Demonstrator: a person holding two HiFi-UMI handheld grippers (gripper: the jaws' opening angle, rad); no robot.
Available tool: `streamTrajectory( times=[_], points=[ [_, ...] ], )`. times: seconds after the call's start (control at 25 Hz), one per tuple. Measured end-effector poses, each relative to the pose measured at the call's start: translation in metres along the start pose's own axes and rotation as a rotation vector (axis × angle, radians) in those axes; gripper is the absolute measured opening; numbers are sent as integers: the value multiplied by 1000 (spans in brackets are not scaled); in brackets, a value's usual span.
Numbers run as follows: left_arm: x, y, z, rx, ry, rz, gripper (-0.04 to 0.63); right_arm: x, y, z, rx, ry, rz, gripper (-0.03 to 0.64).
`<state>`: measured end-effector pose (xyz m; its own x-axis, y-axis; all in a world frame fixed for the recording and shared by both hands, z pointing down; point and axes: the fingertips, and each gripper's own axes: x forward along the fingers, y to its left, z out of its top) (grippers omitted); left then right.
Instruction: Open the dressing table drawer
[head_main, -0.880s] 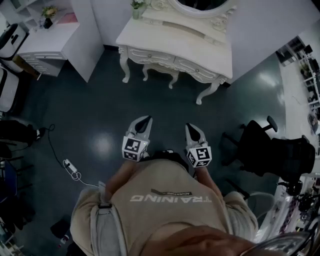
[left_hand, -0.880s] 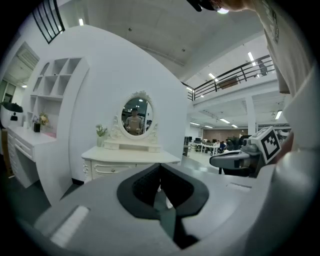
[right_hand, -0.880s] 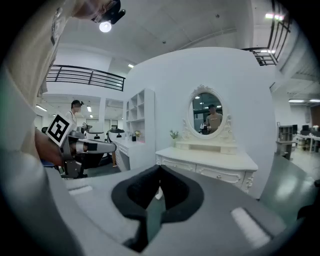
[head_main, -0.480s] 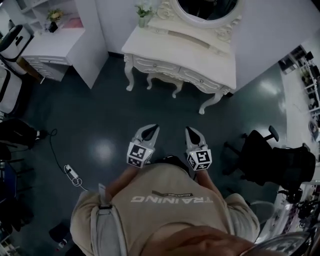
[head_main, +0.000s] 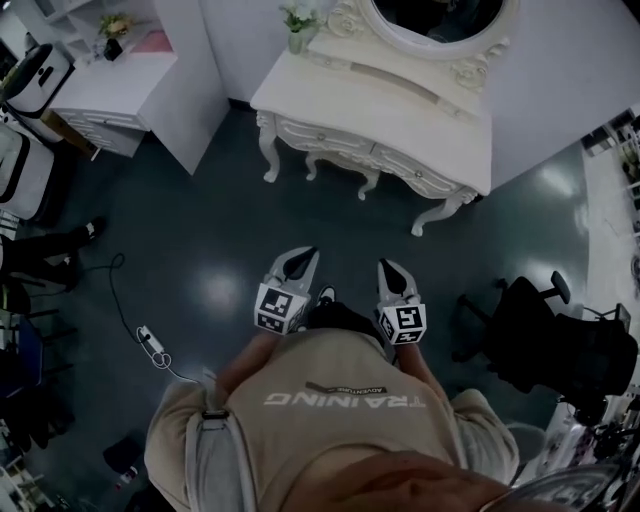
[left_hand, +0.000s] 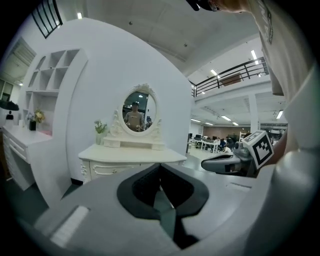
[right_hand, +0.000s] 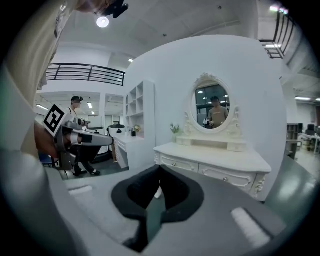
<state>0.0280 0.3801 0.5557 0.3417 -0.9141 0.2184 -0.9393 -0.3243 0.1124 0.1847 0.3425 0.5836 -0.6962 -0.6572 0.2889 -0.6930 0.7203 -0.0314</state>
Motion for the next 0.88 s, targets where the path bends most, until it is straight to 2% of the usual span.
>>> streamTrajectory(
  times=[0.16,0.32,0.44,0.56,0.72,0.88],
  points=[
    [39,21,30,-23,31,33,8,42,-39,17,55,8,23,3],
    [73,42,66,25,40,47,8,90,-59,37,70,-16,87,3],
    [105,60,67,67,76,91,8,129,-76,35,55,-13,128,3],
    [127,62,72,6,67,96,8,158,-96,31,59,1,125,3],
    [140,84,71,16,97,121,8,190,-102,29,121,3,128,3],
    [156,115,73,17,107,125,8,214,-104,30,127,15,106,3]
  ],
)
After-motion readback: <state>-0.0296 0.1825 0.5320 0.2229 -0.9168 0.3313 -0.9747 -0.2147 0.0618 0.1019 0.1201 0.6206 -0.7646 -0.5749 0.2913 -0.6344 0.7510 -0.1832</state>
